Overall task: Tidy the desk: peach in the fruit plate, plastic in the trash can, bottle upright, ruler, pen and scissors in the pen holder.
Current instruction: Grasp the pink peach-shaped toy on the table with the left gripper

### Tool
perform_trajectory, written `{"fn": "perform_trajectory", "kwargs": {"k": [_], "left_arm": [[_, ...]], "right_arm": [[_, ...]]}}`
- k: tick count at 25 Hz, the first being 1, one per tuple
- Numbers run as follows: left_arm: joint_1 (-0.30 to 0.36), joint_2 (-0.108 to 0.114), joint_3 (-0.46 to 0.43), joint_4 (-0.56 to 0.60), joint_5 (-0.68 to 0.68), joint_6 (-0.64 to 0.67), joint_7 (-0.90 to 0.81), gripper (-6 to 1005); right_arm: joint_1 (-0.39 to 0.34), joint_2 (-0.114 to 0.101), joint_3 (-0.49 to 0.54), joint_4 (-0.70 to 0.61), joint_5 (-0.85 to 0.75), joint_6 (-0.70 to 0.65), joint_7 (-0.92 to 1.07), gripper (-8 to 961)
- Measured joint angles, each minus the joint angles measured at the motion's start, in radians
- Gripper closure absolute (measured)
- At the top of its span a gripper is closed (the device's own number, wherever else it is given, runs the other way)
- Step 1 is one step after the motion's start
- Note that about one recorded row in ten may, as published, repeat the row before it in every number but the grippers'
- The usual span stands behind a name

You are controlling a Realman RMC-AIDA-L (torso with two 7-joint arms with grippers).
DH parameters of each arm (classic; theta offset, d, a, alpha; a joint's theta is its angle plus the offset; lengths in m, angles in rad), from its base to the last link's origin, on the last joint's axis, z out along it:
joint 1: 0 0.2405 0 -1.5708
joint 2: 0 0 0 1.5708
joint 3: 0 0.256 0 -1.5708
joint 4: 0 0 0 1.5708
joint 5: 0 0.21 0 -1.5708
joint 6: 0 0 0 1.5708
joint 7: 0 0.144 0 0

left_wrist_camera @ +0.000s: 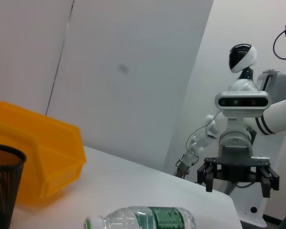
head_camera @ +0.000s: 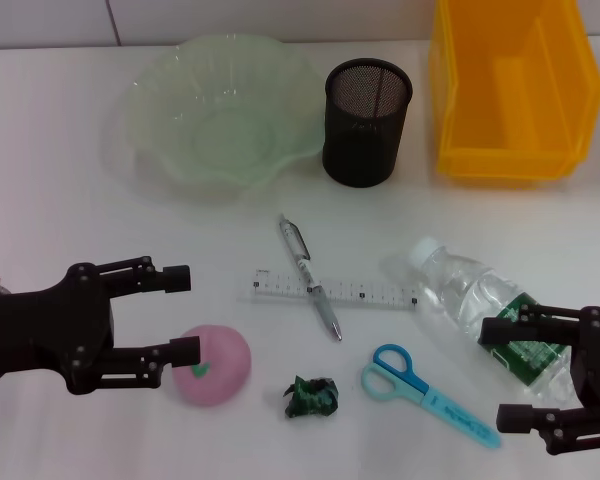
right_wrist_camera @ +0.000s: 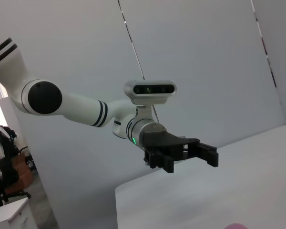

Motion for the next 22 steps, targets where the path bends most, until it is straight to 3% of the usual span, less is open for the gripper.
{"fn": "perform_trajectory", "kwargs": {"k": [22], "left_arm": [[-0.015, -0.003, 0.0, 0.034, 0.071, -0.008, -0.054, 188]], "right_arm": [[0.006, 0.011, -0.008, -0.004, -0.002, 0.026, 0.0, 134]]}}
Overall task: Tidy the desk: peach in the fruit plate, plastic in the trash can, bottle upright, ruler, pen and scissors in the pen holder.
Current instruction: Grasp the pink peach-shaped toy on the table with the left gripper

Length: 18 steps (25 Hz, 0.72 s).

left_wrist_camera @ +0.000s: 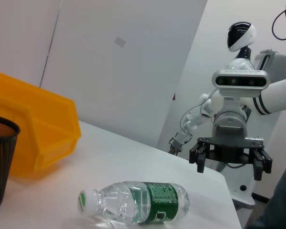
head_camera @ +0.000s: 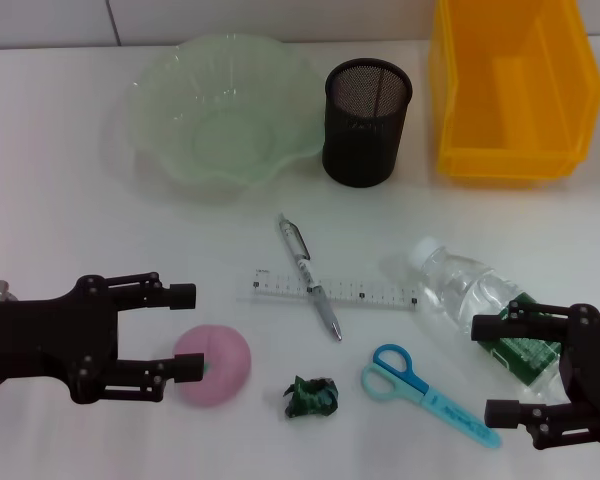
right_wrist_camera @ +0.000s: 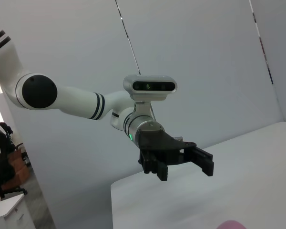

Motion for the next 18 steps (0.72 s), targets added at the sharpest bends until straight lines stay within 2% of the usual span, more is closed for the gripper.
{"fn": "perform_trajectory", "kwargs": {"k": [6, 12, 18], "left_arm": [[0.006, 0.002, 0.0, 0.002, 0.004, 0.001, -0.002, 188], [0.027, 0.015, -0.01, 0.013, 0.008, 0.014, -0.017, 187], [0.031, 0.013, -0.011, 0.047, 0.011, 0.021, -0.051, 205]], "right_arm": [[0.0, -0.001, 0.006, -0.002, 0.0, -0.005, 0.0, 134], [0.002, 0.0, 0.004, -0.011, 0.0, -0.009, 0.0, 134], [-0.028, -0.004, 0.008, -0.016, 0.002, -0.009, 0.0, 134]]}}
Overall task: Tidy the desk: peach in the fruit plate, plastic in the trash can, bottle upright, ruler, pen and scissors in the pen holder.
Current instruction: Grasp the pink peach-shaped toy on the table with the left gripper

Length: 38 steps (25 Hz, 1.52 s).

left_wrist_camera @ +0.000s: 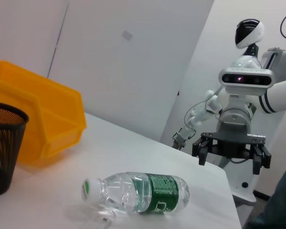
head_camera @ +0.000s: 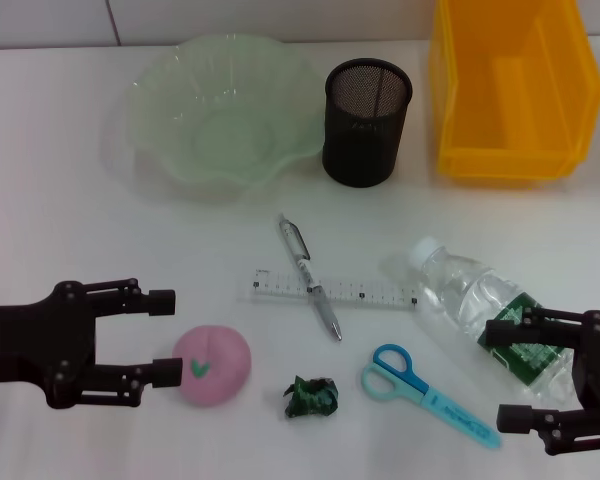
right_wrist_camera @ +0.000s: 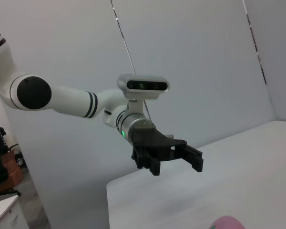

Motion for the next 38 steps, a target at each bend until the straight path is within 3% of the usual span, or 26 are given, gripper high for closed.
{"fn": "perform_trajectory", "kwargs": {"k": [5, 8, 9, 10, 11, 12, 14, 25, 33, 38], "left_arm": [[-0.006, -0.004, 0.002, 0.1, 0.028, 0.0, -0.059, 223], [-0.022, -0.036, 0.008, 0.218, 0.118, -0.004, -0.108, 234], [-0.022, -0.036, 0.008, 0.218, 0.118, -0.004, -0.108, 238], [-0.04, -0.066, 0.007, 0.274, 0.187, -0.018, -0.132, 241], [-0.056, -0.084, 0.004, 0.296, 0.23, -0.028, -0.143, 245], [-0.056, -0.084, 0.004, 0.296, 0.23, -0.028, -0.143, 249], [-0.113, -0.124, 0.005, 0.32, 0.344, -0.074, -0.17, 256], [-0.14, -0.129, 0.093, 0.307, 0.397, -0.21, -0.185, 296], [-0.142, -0.131, 0.111, 0.295, 0.437, -0.236, -0.186, 325], [-0.142, -0.131, 0.11, 0.291, 0.432, -0.227, -0.189, 447]], "right_arm": [[0.0, -0.002, -0.001, 0.0, 0.0, -0.003, 0.0, 134], [0.0, -0.003, -0.006, -0.008, 0.0, -0.015, 0.0, 134], [0.0, -0.003, -0.006, -0.008, 0.0, -0.015, 0.0, 134], [-0.001, -0.003, -0.007, -0.013, -0.001, -0.022, 0.0, 134], [-0.001, -0.003, -0.008, -0.013, -0.001, -0.022, 0.0, 135], [-0.001, -0.003, -0.008, -0.013, -0.001, -0.022, 0.0, 135], [-0.004, -0.001, -0.008, -0.01, -0.002, -0.017, 0.0, 135], [-0.011, 0.001, -0.003, -0.007, -0.004, -0.006, 0.0, 135], [-0.002, 0.003, 0.0, -0.007, -0.004, -0.004, 0.0, 135], [0.002, 0.004, 0.0, -0.009, -0.004, -0.004, 0.0, 135]]}}
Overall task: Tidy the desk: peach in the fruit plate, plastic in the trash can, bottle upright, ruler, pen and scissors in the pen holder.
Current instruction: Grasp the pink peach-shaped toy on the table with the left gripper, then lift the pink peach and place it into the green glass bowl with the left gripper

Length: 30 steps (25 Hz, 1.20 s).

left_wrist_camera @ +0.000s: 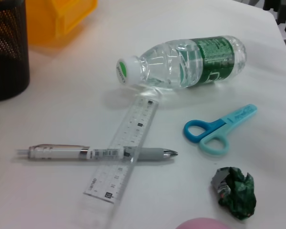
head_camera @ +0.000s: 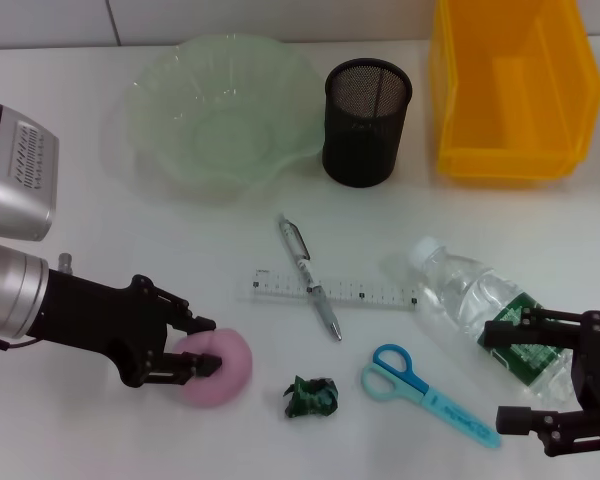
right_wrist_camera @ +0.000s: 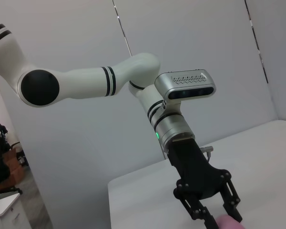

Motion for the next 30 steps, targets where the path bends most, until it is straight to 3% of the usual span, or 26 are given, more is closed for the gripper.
{"fn": "perform_trajectory", "kwargs": {"k": [5, 10, 14, 15, 18, 23, 25, 30], "left_arm": [[-0.002, 0.0, -0.005, 0.0, -0.006, 0.01, -0.001, 568], [-0.003, 0.001, -0.007, 0.0, -0.052, 0.025, -0.001, 765], [-0.011, 0.004, -0.041, 0.001, -0.194, 0.052, 0.011, 899], [-0.026, 0.003, -0.07, -0.002, -0.287, 0.044, 0.016, 931], [-0.049, 0.002, -0.107, -0.013, -0.384, 0.013, 0.017, 942], [-0.109, 0.001, -0.167, -0.089, -0.532, -0.278, 0.016, 938], [-0.145, -0.003, -0.147, -0.143, -0.535, -0.454, 0.005, 924], [-0.166, -0.01, -0.085, -0.194, -0.577, -0.634, 0.011, 820]], "right_arm": [[0.0, 0.0, 0.0, 0.002, 0.0, 0.0, 0.001, 135], [-0.005, 0.0, 0.0, 0.003, 0.0, 0.0, 0.001, 136], [-0.008, 0.0, 0.0, 0.003, 0.004, 0.001, -0.001, 136], [-0.004, 0.001, 0.0, 0.004, 0.007, 0.001, -0.006, 136], [0.001, 0.003, 0.0, 0.004, 0.007, 0.001, -0.009, 136], [0.009, 0.017, 0.0, 0.006, 0.007, 0.002, -0.018, 136], [0.009, 0.028, -0.002, 0.007, 0.008, 0.008, -0.027, 136], [0.009, 0.04, -0.002, 0.008, 0.008, 0.016, -0.039, 136]]}}
